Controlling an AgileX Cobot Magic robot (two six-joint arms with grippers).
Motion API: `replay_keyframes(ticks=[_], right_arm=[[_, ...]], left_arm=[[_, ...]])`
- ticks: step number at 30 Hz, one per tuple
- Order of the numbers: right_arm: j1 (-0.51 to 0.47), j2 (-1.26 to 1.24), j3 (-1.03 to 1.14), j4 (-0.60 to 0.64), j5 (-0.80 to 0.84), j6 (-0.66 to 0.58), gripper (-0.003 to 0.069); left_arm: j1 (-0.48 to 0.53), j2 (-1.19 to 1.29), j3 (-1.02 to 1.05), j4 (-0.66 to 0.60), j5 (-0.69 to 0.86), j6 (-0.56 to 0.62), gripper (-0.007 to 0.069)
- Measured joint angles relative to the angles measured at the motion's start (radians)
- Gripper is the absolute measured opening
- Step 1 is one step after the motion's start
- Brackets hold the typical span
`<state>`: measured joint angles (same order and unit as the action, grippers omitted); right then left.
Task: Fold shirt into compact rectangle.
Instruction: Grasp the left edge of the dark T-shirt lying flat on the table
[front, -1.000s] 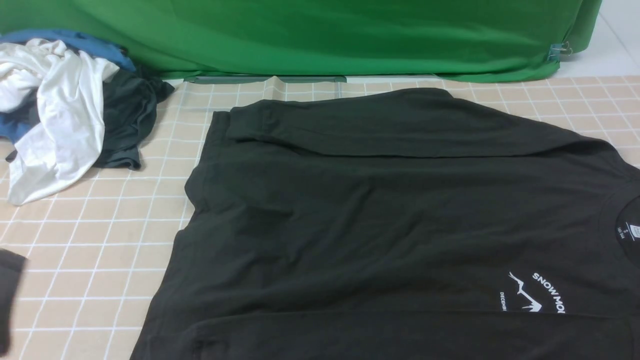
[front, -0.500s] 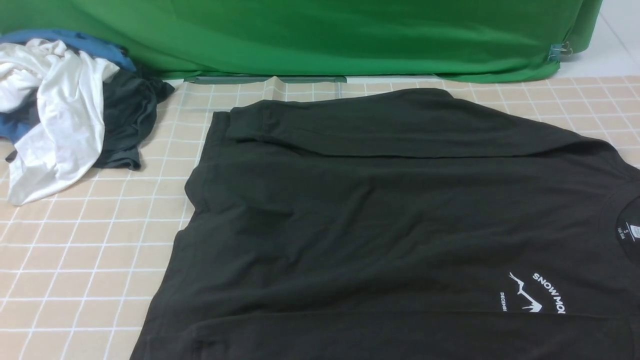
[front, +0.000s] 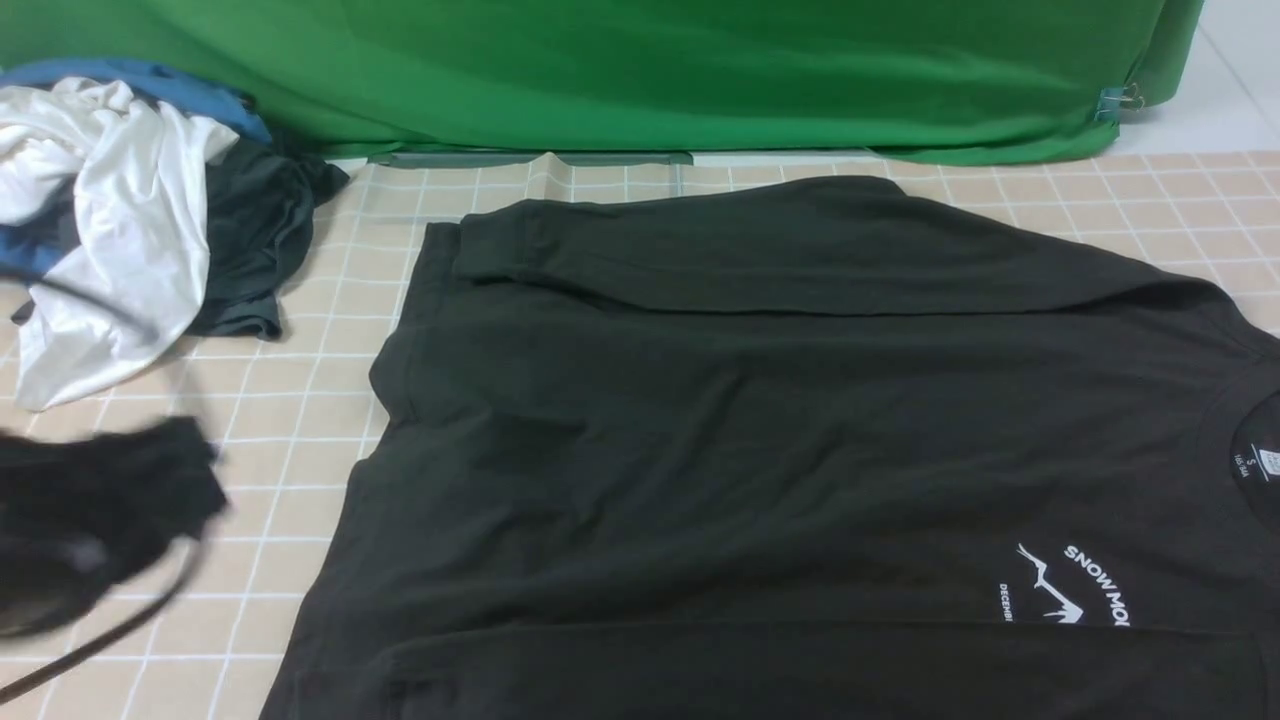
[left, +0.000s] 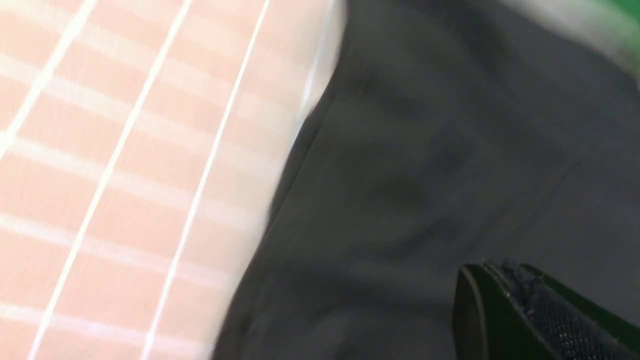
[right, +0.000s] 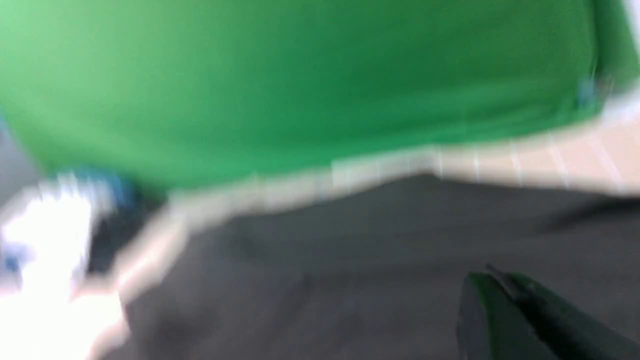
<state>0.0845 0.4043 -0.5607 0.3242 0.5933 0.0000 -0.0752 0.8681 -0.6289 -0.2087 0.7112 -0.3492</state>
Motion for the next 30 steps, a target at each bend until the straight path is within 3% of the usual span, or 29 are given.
replay_keyframes(ticks=[3,7,10,15,19,24,30], right_arm=[[0.000,0.220,-0.144,-0.002,0.230,-0.123,0.0038],[0.000,0.355,-0.191,0.020,0.330,-0.218,0.0038],[0.000,0.387,-0.190,0.034,0.339,-0.250,0.0038],[0.001,0.389,-0.183,0.041,0.330,-0.265,0.0038],[0.001,0.389,-0.182,0.043,0.306,-0.266,0.0038],[0.001,0.389,-0.182,0.044,0.297,-0.267,0.0038],[0.001,0.389,-0.182,0.044,0.294,-0.294,0.0041]], left_arm=[[-0.001,0.231,-0.023,-0.062,0.045,0.147,0.0011],[-0.066,0.426,-0.023,-0.038,0.081,0.178,0.0011],[-0.137,0.503,-0.023,0.045,0.091,0.094,0.0011],[-0.254,0.544,-0.023,0.257,0.092,-0.149,0.0011],[-0.263,0.544,-0.023,0.291,0.091,-0.190,0.0017],[-0.263,0.544,-0.023,0.307,0.045,-0.191,0.0099],[-0.263,0.544,-0.023,0.344,-0.022,-0.189,0.0331]])
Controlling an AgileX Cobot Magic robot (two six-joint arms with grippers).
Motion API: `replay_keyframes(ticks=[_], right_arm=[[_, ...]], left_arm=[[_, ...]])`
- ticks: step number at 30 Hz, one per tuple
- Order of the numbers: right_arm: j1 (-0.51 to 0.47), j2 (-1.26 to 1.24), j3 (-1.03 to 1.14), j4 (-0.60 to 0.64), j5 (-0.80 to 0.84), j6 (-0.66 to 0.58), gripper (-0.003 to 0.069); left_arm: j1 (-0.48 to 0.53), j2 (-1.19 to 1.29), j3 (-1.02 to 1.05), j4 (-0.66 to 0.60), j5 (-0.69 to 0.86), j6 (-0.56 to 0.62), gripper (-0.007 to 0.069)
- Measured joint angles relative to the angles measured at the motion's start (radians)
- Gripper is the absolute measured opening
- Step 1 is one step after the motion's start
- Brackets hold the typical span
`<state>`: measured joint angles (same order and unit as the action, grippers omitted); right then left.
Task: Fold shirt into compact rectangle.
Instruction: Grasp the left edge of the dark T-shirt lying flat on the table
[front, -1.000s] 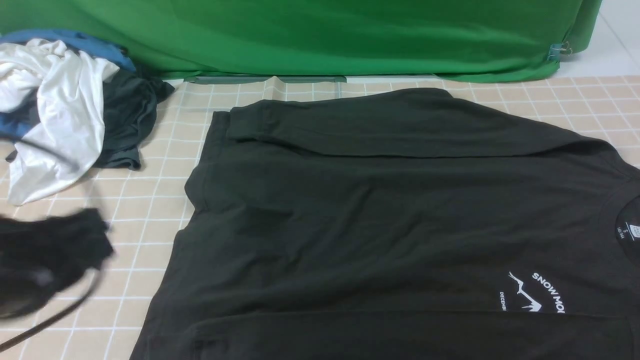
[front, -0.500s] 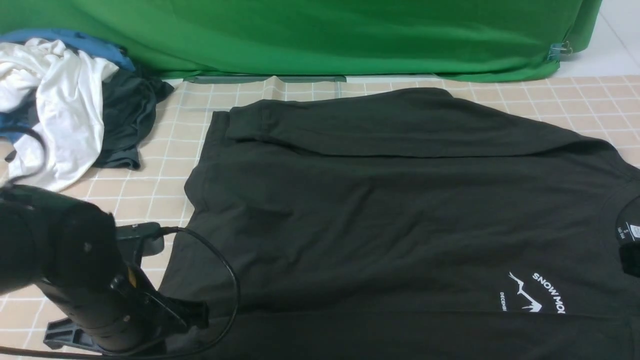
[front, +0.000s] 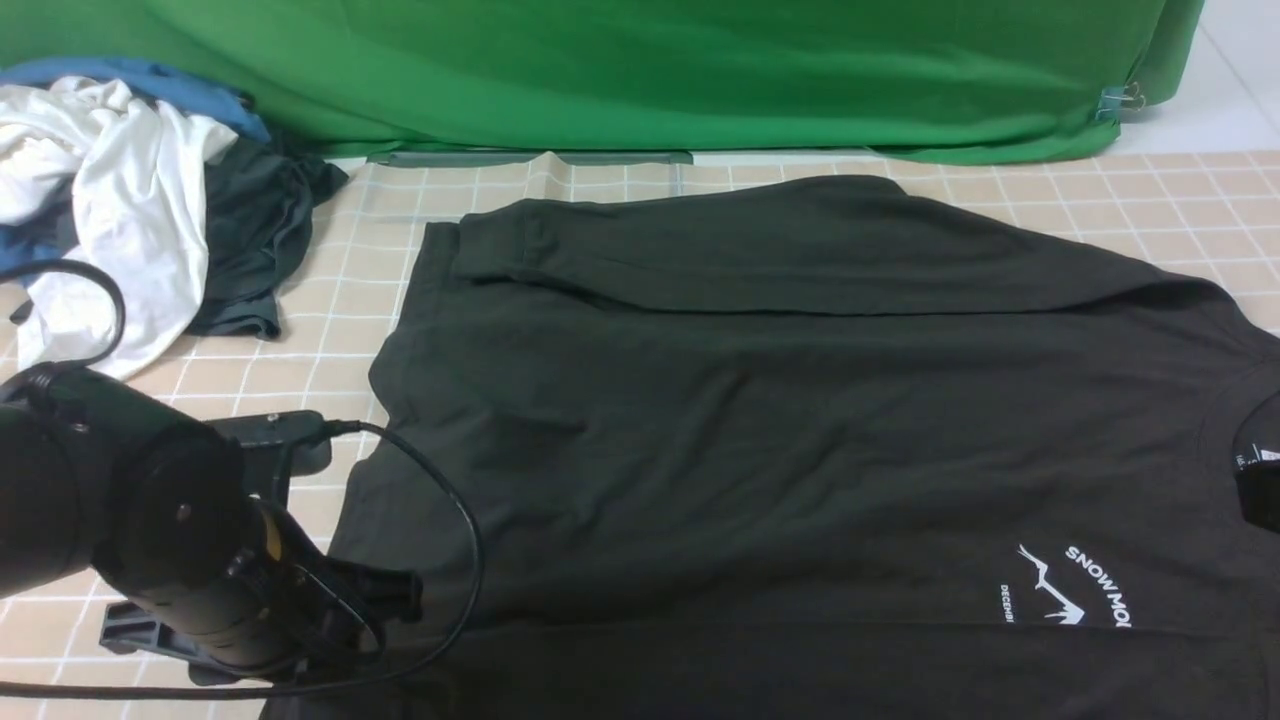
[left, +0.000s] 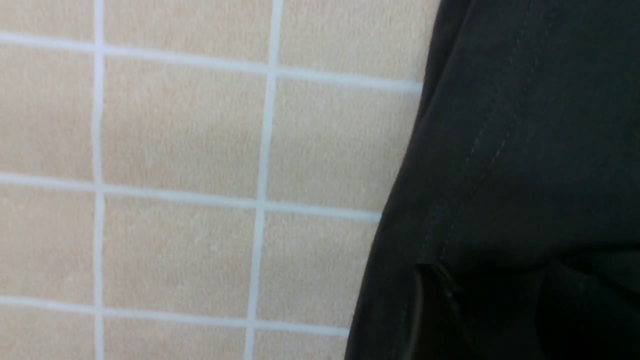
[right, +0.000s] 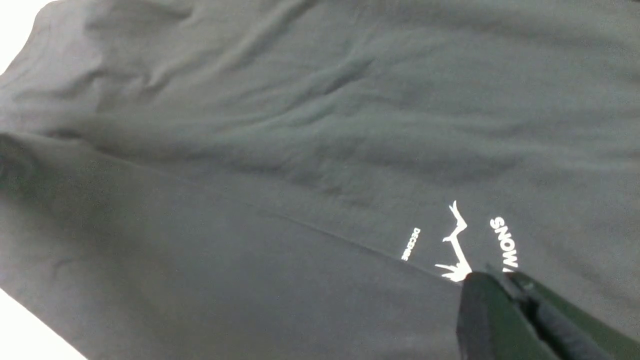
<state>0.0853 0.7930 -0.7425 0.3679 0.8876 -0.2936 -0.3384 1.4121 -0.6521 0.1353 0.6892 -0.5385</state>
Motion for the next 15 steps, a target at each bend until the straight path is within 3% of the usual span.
replay_keyframes(ticks=[6,13,15], right_arm=[[0.000,0.000,0.000,0.000,-0.008,-0.012,0.0045],[0.000,0.000,0.000,0.000,-0.015,-0.025,0.0045],[0.000,0.000,0.000,0.000,-0.015,-0.025,0.0045]], left_arm=[[0.000,0.026,0.022,-0.017,-0.042,0.000,0.0465],[0.000,0.079,0.019,-0.031,-0.046,0.005,0.0454],[0.000,0.081,0.017,-0.036,-0.046,0.027,0.0409]])
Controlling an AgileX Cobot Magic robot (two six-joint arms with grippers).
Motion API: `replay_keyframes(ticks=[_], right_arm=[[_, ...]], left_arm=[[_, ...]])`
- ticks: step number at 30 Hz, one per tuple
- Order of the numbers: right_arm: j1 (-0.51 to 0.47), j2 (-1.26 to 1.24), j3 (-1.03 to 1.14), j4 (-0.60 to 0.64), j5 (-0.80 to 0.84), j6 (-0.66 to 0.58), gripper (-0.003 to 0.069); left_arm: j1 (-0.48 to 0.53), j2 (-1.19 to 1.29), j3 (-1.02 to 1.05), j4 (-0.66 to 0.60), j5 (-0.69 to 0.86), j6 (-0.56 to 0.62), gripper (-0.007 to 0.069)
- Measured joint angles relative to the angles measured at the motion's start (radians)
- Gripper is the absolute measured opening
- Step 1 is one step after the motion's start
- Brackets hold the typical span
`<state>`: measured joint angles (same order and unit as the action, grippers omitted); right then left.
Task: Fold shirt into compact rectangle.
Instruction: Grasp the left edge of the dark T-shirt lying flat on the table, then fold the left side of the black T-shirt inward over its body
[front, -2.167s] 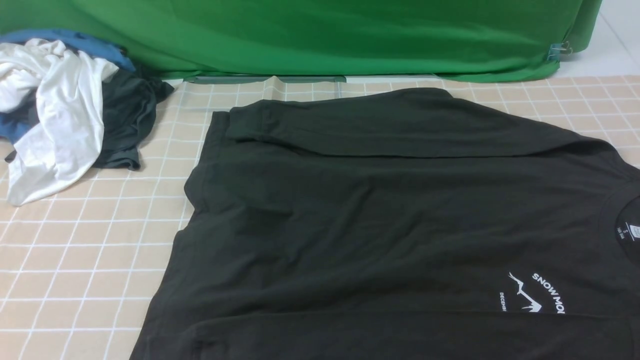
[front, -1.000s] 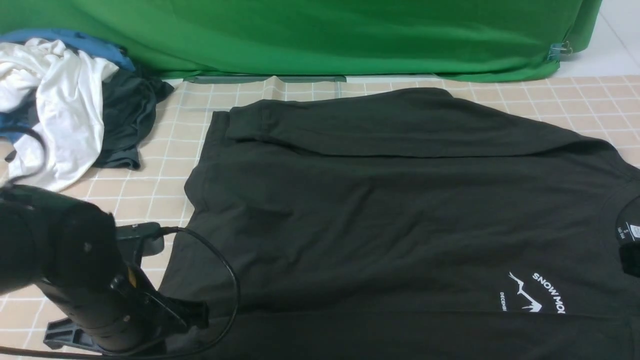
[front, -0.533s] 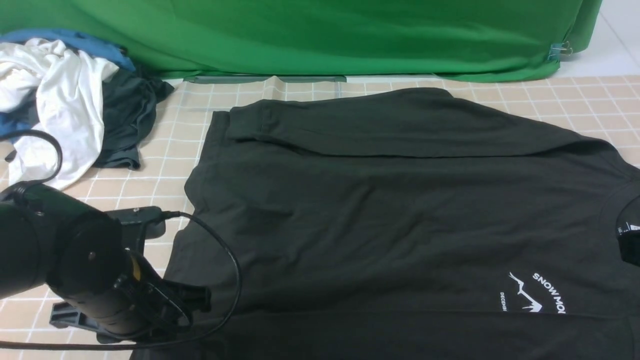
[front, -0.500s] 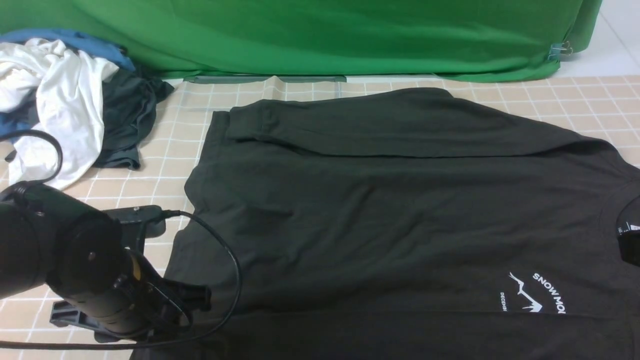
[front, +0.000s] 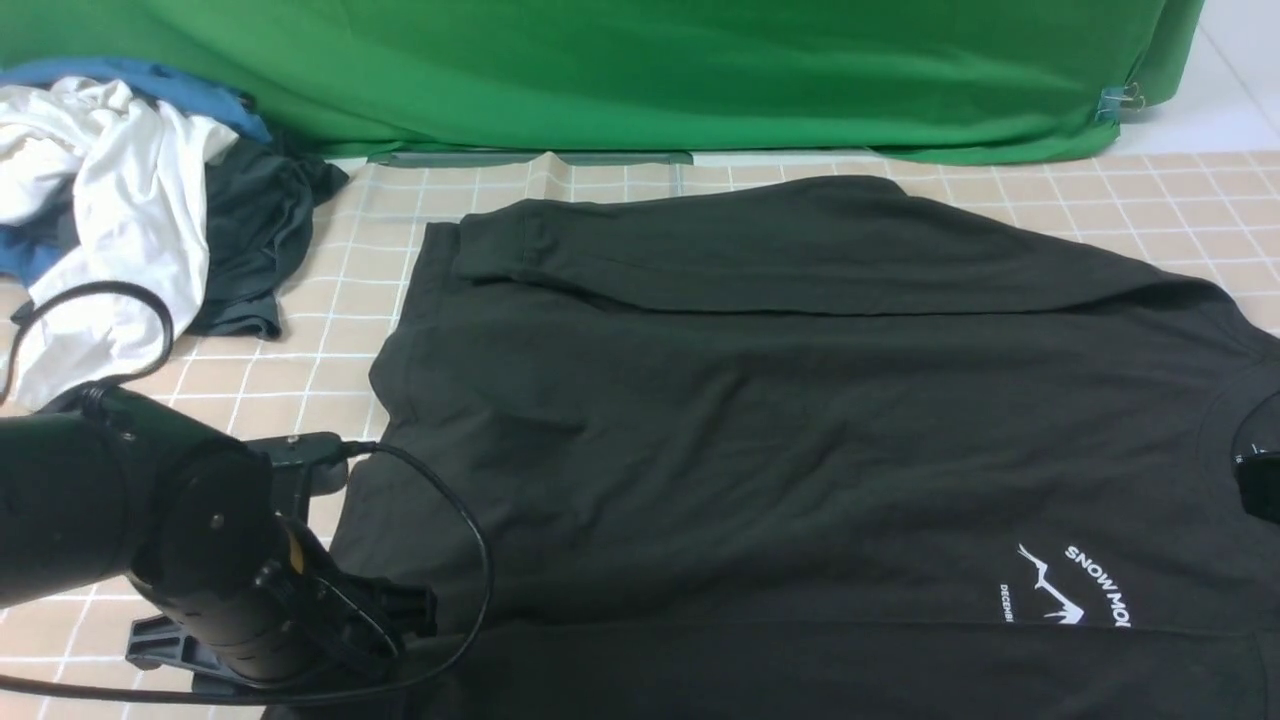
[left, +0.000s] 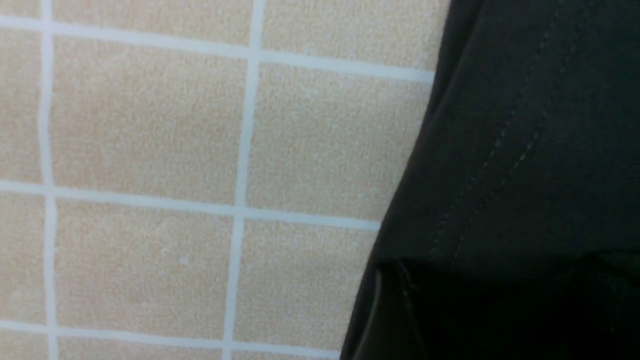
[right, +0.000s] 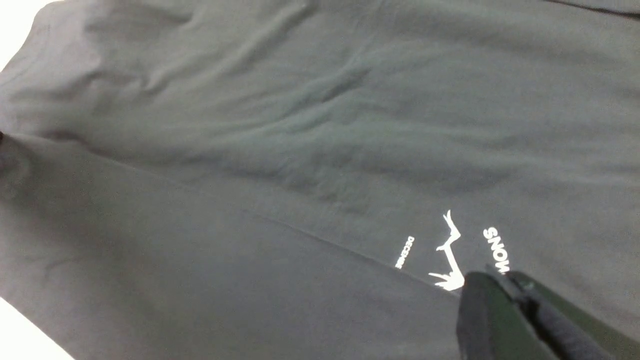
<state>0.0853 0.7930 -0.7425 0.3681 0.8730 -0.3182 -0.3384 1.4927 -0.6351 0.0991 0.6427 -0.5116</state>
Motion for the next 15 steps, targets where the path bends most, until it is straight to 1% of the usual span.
replay_keyframes(ticks=[2,4,7,8,11,15], right_arm=[[0.000,0.000,0.000,0.000,0.000,0.000,0.0045],[0.000,0.000,0.000,0.000,0.000,-0.001,0.0047],[0.000,0.000,0.000,0.000,0.000,-0.003,0.0050],[0.000,0.000,0.000,0.000,0.000,-0.004,0.0051],[0.000,0.000,0.000,0.000,0.000,-0.016,0.0052],[0.000,0.000,0.000,0.000,-0.005,-0.023,0.0055]], left_arm=[[-0.001,0.000,-0.003,-0.006,0.006,0.017,0.0331],[-0.002,-0.002,-0.008,-0.007,0.029,0.027,0.0222],[-0.002,-0.016,-0.009,-0.006,0.079,0.041,0.0078],[-0.002,-0.023,-0.011,-0.007,0.101,0.047,0.0050],[-0.002,-0.070,-0.034,-0.012,0.145,0.057,0.0031],[-0.002,-0.139,-0.089,-0.013,0.189,0.069,0.0031]])
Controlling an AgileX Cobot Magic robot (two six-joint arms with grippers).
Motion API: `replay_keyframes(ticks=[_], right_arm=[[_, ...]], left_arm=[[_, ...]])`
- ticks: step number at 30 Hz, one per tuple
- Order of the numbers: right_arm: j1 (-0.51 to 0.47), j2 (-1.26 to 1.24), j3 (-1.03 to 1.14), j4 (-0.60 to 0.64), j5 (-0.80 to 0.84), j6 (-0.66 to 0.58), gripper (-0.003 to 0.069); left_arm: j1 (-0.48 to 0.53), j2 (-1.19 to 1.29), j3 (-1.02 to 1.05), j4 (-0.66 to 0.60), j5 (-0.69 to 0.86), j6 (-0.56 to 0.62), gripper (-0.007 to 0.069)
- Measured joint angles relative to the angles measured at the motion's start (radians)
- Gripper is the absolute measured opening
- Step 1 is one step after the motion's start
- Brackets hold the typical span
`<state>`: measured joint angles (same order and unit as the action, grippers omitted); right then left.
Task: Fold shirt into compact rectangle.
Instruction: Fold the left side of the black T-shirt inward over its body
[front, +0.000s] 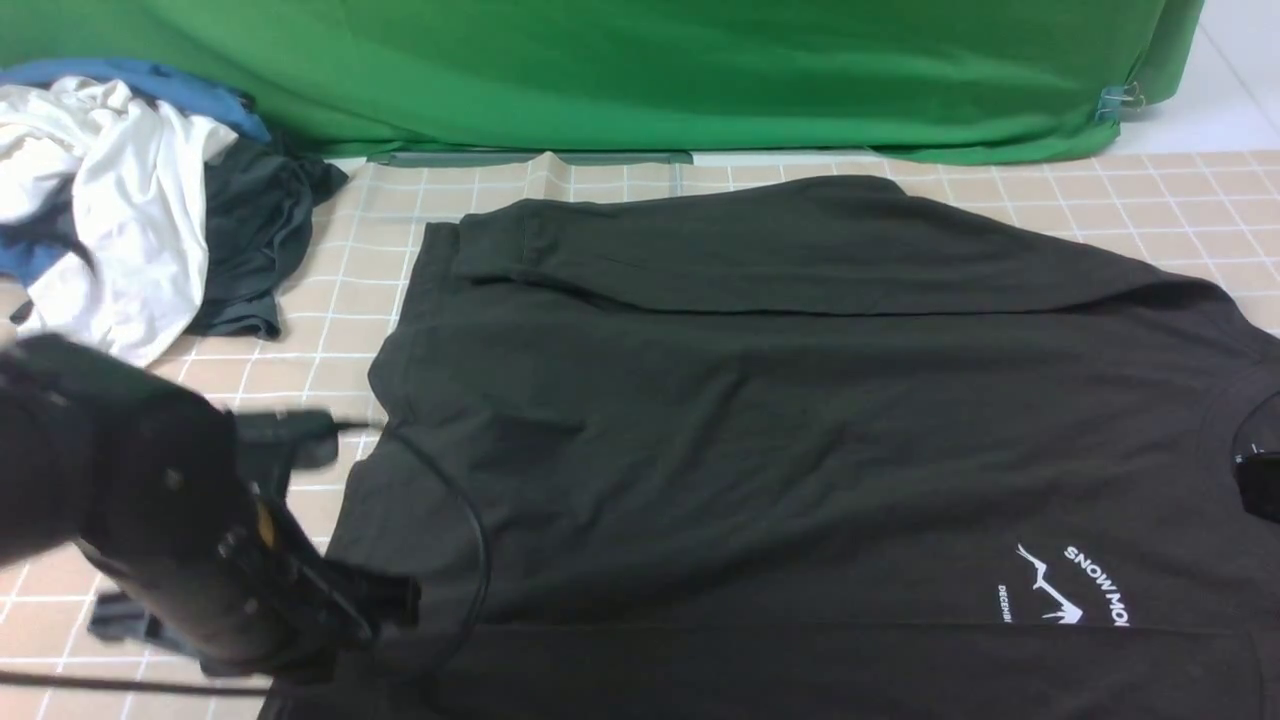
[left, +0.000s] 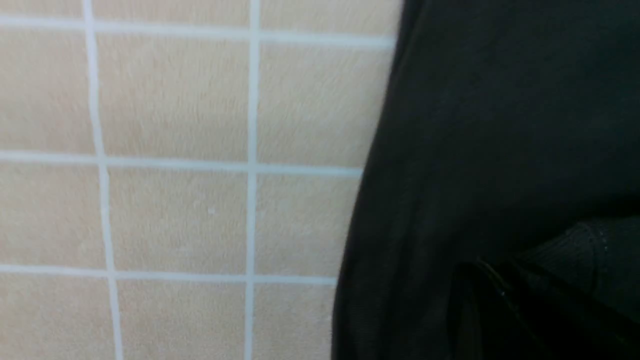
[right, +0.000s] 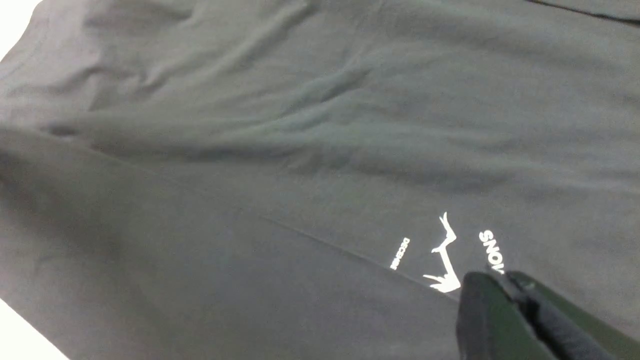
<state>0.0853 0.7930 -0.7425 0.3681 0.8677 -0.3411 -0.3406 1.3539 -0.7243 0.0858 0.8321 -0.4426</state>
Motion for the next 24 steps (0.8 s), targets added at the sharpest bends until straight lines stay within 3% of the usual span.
replay_keyframes(ticks=[9,24], right_arm=[[0.000,0.000,0.000,0.000,-0.021,-0.001,0.0060],[0.000,0.000,0.000,0.001,-0.056,-0.001,0.0070]], left_arm=[[0.000,-0.034,-0.225,0.016,0.030,0.003,0.0031],[0.000,0.222,-0.489,0.238,0.004,-0.016,0.0031]])
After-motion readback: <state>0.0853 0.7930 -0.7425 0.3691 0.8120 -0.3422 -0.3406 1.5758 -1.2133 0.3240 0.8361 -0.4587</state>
